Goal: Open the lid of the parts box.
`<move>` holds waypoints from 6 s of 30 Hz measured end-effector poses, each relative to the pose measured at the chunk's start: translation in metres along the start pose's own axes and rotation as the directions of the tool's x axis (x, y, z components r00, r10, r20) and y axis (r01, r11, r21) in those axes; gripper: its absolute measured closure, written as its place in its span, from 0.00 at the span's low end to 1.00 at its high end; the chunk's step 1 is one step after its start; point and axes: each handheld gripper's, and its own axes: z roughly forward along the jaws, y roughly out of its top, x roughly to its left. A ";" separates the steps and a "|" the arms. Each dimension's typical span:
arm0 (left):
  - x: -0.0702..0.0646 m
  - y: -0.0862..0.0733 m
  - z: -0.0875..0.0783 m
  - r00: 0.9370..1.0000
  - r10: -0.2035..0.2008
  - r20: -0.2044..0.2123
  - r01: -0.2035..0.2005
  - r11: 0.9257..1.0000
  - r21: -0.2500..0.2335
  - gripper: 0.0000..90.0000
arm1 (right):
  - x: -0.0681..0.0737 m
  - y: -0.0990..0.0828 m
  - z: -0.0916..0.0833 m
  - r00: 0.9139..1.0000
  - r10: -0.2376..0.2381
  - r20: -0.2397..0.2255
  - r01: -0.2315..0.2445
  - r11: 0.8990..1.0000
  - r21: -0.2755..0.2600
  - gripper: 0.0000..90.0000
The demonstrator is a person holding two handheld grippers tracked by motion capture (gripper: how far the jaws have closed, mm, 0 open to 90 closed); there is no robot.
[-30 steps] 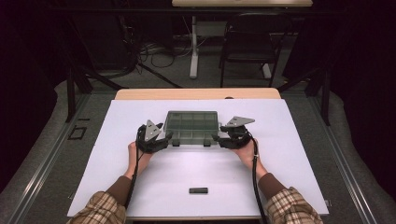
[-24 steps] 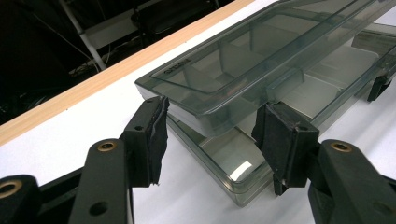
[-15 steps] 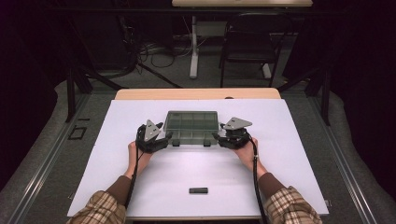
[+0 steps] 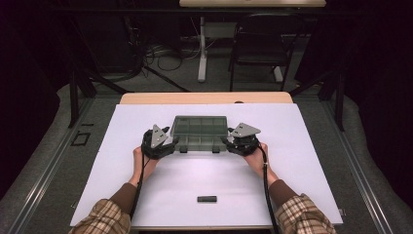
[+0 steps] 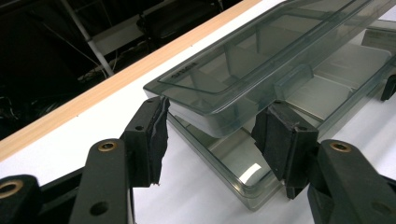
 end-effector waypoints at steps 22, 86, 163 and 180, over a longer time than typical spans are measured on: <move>0.003 0.004 -0.002 1.000 0.002 0.020 -0.002 1.000 -0.027 0.58 | -0.003 0.004 -0.002 1.000 0.014 0.015 -0.014 1.000 -0.028 0.63; 0.026 0.022 -0.005 0.999 -0.032 -0.011 0.031 0.998 -0.062 0.72 | -0.014 0.026 -0.005 0.997 0.057 0.056 -0.053 0.996 -0.065 0.73; 0.068 0.036 0.073 0.956 -0.292 0.010 0.289 0.950 0.121 0.91 | -0.063 0.039 0.062 0.932 0.337 0.132 -0.351 0.931 0.105 0.89; 0.065 0.027 0.087 0.950 -0.313 -0.016 0.312 0.939 0.146 0.89 | -0.069 0.024 0.076 0.910 0.398 0.121 -0.411 0.904 0.117 0.90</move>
